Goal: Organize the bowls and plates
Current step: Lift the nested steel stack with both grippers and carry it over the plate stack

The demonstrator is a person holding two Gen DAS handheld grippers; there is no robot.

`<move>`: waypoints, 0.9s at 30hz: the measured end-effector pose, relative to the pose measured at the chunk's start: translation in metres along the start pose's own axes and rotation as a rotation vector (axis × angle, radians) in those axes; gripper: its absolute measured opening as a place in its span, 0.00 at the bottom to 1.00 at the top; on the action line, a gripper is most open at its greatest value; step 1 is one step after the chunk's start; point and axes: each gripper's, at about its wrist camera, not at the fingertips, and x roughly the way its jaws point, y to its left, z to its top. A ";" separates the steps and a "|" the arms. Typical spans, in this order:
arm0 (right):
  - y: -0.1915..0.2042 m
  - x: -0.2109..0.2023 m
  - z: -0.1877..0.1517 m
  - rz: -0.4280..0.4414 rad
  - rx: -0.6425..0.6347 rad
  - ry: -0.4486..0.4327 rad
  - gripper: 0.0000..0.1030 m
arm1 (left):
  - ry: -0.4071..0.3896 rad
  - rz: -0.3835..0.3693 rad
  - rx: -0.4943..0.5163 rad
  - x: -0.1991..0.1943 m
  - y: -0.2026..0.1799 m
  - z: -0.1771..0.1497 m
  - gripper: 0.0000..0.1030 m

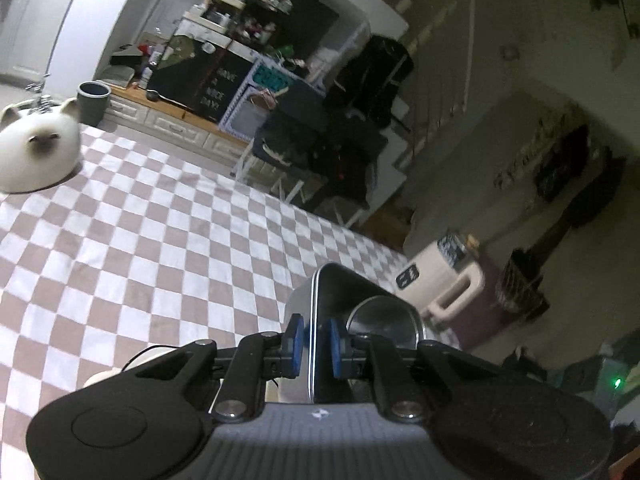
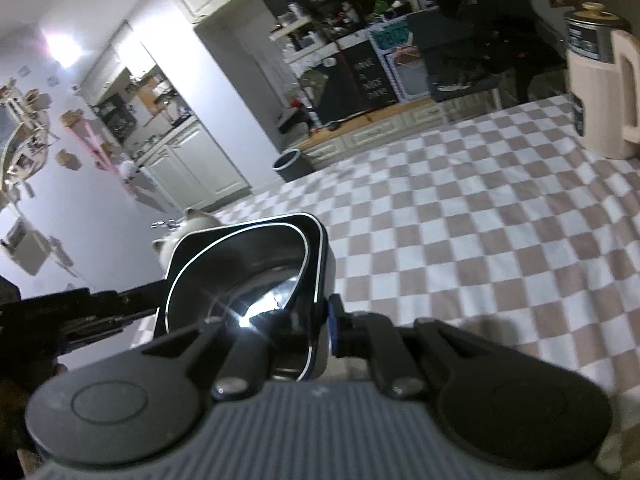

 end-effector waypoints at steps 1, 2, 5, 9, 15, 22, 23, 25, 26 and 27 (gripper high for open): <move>0.003 0.001 -0.001 0.012 -0.011 -0.002 0.11 | -0.007 0.000 -0.010 -0.005 0.003 -0.001 0.13; 0.006 0.001 -0.003 0.018 -0.017 -0.002 0.11 | -0.014 0.002 -0.021 -0.010 0.007 -0.003 0.13; 0.015 0.006 -0.007 0.031 -0.025 -0.001 0.12 | -0.025 0.012 -0.060 -0.023 0.021 -0.009 0.13; 0.020 0.010 -0.013 0.039 0.000 0.006 0.12 | -0.022 0.026 -0.095 -0.032 0.033 -0.016 0.13; 0.024 0.024 -0.021 0.003 0.054 0.053 0.12 | 0.011 0.085 -0.112 -0.030 0.047 -0.022 0.13; 0.035 0.038 -0.025 -0.041 0.047 0.113 0.12 | 0.053 0.136 -0.159 -0.022 0.066 -0.026 0.13; 0.036 0.039 -0.026 -0.043 0.047 0.119 0.12 | 0.058 0.141 -0.158 -0.021 0.067 -0.027 0.13; 0.035 0.040 -0.026 -0.048 0.052 0.129 0.12 | 0.068 0.146 -0.158 -0.019 0.069 -0.027 0.13; 0.035 0.041 -0.027 -0.051 0.054 0.131 0.12 | 0.072 0.147 -0.157 -0.019 0.070 -0.028 0.14; 0.035 0.041 -0.026 -0.056 0.055 0.132 0.12 | 0.077 0.148 -0.157 -0.018 0.070 -0.029 0.14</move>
